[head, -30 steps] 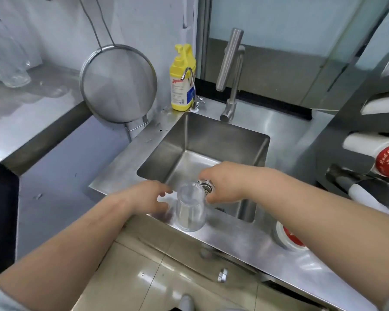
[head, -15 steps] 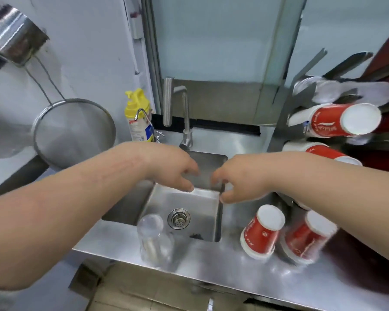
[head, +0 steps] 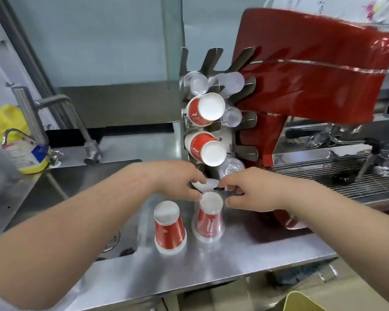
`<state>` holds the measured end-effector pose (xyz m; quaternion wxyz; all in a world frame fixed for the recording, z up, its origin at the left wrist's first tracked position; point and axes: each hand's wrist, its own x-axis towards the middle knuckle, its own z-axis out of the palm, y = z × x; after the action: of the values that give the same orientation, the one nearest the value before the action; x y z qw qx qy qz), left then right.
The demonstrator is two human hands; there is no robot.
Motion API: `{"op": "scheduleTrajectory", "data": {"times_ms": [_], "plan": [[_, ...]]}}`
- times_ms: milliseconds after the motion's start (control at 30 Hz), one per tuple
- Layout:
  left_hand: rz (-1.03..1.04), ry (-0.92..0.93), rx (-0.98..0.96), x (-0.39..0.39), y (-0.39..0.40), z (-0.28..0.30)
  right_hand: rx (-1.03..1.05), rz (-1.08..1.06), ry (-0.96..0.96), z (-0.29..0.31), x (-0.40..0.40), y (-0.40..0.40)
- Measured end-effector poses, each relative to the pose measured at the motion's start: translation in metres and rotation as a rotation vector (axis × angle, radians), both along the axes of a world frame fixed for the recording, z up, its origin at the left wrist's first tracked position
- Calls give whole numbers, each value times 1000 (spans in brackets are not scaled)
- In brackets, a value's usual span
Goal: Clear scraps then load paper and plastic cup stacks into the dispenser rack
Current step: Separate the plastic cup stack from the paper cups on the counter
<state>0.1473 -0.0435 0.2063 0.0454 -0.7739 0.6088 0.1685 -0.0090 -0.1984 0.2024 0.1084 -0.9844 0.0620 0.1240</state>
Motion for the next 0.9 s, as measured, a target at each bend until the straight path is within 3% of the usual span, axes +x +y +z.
{"op": "scheduleTrajectory", "data": {"times_ms": [133, 367, 900], "plan": [[48, 57, -38, -11, -22, -36, 188, -186, -118, -53, -23, -20], [162, 142, -113, -19, -24, -74, 409, -321, -177, -137, -31, -14], [308, 163, -169, -31, -18, -96, 656, -486, -160, -194, -20, 0]]}}
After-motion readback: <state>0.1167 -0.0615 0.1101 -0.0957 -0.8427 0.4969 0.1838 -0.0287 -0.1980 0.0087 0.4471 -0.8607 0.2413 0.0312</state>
